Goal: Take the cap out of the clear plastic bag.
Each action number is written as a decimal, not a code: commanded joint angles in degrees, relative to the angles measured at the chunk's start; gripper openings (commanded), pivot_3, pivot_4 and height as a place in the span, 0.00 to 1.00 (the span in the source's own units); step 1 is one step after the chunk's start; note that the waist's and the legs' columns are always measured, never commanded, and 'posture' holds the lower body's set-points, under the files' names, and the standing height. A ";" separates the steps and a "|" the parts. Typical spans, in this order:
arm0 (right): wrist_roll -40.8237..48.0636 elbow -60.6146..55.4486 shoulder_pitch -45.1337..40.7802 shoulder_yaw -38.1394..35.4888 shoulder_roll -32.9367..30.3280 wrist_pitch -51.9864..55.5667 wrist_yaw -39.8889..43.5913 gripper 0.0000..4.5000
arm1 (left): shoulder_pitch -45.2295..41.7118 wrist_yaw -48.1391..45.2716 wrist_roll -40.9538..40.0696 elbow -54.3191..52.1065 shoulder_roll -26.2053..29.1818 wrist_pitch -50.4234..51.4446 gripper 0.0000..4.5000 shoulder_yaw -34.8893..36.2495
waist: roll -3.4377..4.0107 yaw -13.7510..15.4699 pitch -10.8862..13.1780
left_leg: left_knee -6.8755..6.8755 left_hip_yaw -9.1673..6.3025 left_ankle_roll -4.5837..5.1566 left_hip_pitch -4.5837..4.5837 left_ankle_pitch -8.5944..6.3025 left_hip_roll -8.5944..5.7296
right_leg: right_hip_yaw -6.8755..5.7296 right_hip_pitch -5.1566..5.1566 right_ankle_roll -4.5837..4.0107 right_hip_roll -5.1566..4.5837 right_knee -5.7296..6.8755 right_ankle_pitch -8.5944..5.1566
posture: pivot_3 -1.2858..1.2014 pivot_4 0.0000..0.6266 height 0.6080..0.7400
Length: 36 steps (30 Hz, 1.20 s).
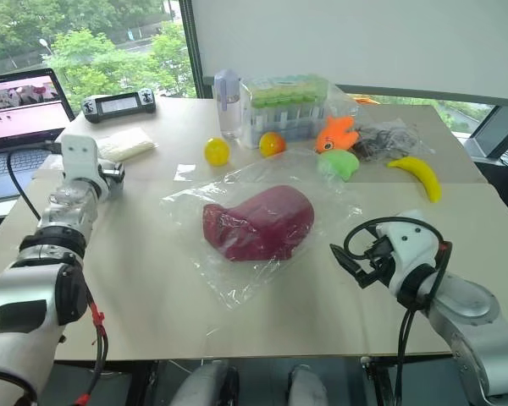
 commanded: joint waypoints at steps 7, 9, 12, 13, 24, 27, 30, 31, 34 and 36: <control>3.43 -1.09 -2.98 -0.02 -1.35 1.72 2.41 1.00 | 4.18 -39.40 -5.64 -22.89 -2.24 -3.79 0.98 -8.15 | 0.01 -0.50 -0.01 | 0.03 0.14 0.00 0.00 0.00 0.00 | 0.03 0.00 0.01 -0.01 0.00 0.00 | 0.52 0.24 1.00; 4.02 -1.81 -2.82 1.05 -1.73 2.19 3.18 1.00 | 8.90 -48.58 -3.45 -27.30 0.53 -9.92 0.98 -12.80 | 0.03 -1.17 -0.01 | 0.01 0.21 -0.01 0.03 0.00 0.04 | 0.14 -0.03 0.00 0.03 0.00 0.00 | 0.52 0.24 1.00; 4.16 -2.30 -1.78 0.81 -1.65 2.64 2.89 1.00 | 9.61 -50.87 0.10 -25.68 5.54 -18.77 0.98 -14.42 | 0.02 -1.93 0.00 | 0.00 0.27 -0.02 0.05 0.01 0.10 | 0.27 -0.09 -0.02 0.11 0.02 0.01 | 0.52 0.24 1.00; 4.12 -2.40 -1.47 0.77 -1.43 2.61 2.71 1.00 | 9.55 -51.35 2.02 -24.62 7.20 -22.94 0.98 -15.58 | -0.01 -1.97 0.01 | 0.01 0.27 -0.01 0.04 0.01 0.12 | 0.29 -0.13 -0.05 0.14 -0.01 0.03 | 0.52 0.24 1.00; 1.89 -2.02 -1.65 2.29 0.41 1.44 -0.22 1.00 | 11.93 -63.61 5.56 -18.59 10.88 -43.00 0.98 -22.26 | 0.05 -0.45 -0.03 | 0.17 0.31 0.60 0.08 -0.35 0.05 | 0.30 -0.07 -0.01 -0.04 -0.08 0.04 | 0.52 0.24 1.00; 2.19 -2.69 -1.93 1.94 0.38 2.36 -1.03 1.00 | 11.60 -62.43 7.96 -16.37 10.52 -45.28 0.98 -23.52 | 0.05 -0.55 -0.03 | 0.17 0.34 0.59 0.09 -0.35 0.05 | 0.31 -0.08 -0.01 -0.02 -0.05 0.04 | 0.52 0.24 1.00; 3.01 -3.38 -2.11 1.60 0.42 3.32 -1.57 1.00 | 10.82 -60.21 10.13 -14.27 9.81 -46.59 0.98 -24.32 | 0.05 -0.57 -0.03 | 0.17 0.35 0.61 0.08 -0.36 0.06 | 0.31 -0.08 0.00 0.00 -0.02 0.04 | 0.52 0.24 1.00; 3.54 -3.67 -2.05 1.52 0.55 3.76 -1.74 1.00 | 10.63 -58.84 10.93 -13.63 9.37 -46.84 0.98 -24.44 | 0.05 -0.54 -0.03 | 0.17 0.35 0.62 0.08 -0.36 0.06 | 0.31 -0.08 0.00 0.00 -0.02 0.04 | 0.52 0.24 1.00; 7.38 -4.31 -0.81 0.28 2.07 6.30 -1.88 1.00 | 9.98 -56.29 10.81 -12.97 7.60 -46.56 0.98 -23.80 | 0.05 -0.36 -0.03 | 0.17 0.34 0.63 0.07 -0.37 0.06 | 0.29 -0.07 0.01 0.00 -0.02 0.05 | 0.52 0.24 1.00; 13.92 -3.21 1.29 -2.89 6.39 9.71 -3.39 1.00 | 9.11 -57.15 3.22 -14.81 4.29 -40.28 0.98 -19.62 | 0.05 -0.13 -0.03 | 0.19 0.32 0.64 0.07 -0.38 0.07 | 0.28 -0.04 0.02 -0.01 -0.02 0.05 | 0.52 0.24 1.00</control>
